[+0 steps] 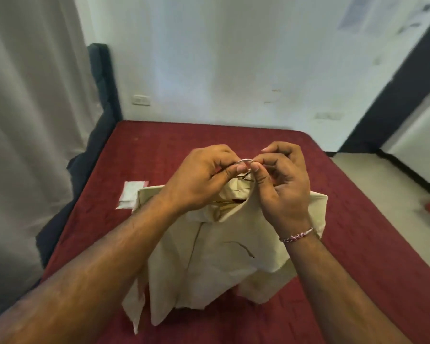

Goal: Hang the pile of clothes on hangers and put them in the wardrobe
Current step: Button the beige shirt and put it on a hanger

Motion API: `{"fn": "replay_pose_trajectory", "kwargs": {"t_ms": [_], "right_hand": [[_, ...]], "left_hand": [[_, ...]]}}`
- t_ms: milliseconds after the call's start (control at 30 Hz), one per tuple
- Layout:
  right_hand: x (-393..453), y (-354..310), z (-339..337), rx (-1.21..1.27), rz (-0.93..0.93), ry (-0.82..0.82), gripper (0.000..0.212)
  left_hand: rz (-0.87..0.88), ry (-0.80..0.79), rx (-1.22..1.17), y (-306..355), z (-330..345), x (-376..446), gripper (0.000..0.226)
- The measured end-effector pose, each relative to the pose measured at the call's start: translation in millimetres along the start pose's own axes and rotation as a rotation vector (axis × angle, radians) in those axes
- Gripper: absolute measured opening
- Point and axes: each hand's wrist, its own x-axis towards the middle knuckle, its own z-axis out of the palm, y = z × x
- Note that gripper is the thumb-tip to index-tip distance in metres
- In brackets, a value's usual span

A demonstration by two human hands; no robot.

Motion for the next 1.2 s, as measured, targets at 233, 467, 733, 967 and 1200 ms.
{"fn": "replay_pose_trajectory", "kwargs": {"t_ms": [233, 467, 733, 967, 1200], "right_hand": [[3.4, -85.9, -89.1, -0.354, -0.037, 0.179, 0.013], [-34.4, -187.8, -210.1, -0.989, 0.100, 0.302, 0.013], [-113.7, -310.3, -300.7, -1.039, 0.144, 0.540, 0.020], [-216.6, -450.2, -391.6, -1.486, 0.488, 0.469, 0.017], [-285.6, -580.1, -440.1, -1.753, 0.344, 0.617, 0.023]], "left_hand": [[0.213, -0.068, -0.239, 94.2, 7.3, 30.6, 0.022], [0.299, -0.073, -0.329, 232.6, 32.9, 53.1, 0.022], [0.352, -0.028, -0.217, 358.5, 69.4, 26.1, 0.035], [0.395, -0.162, -0.582, 474.6, 95.0, -50.4, 0.045], [0.550, -0.354, -0.898, 590.1, 100.6, -104.4, 0.026]]}}
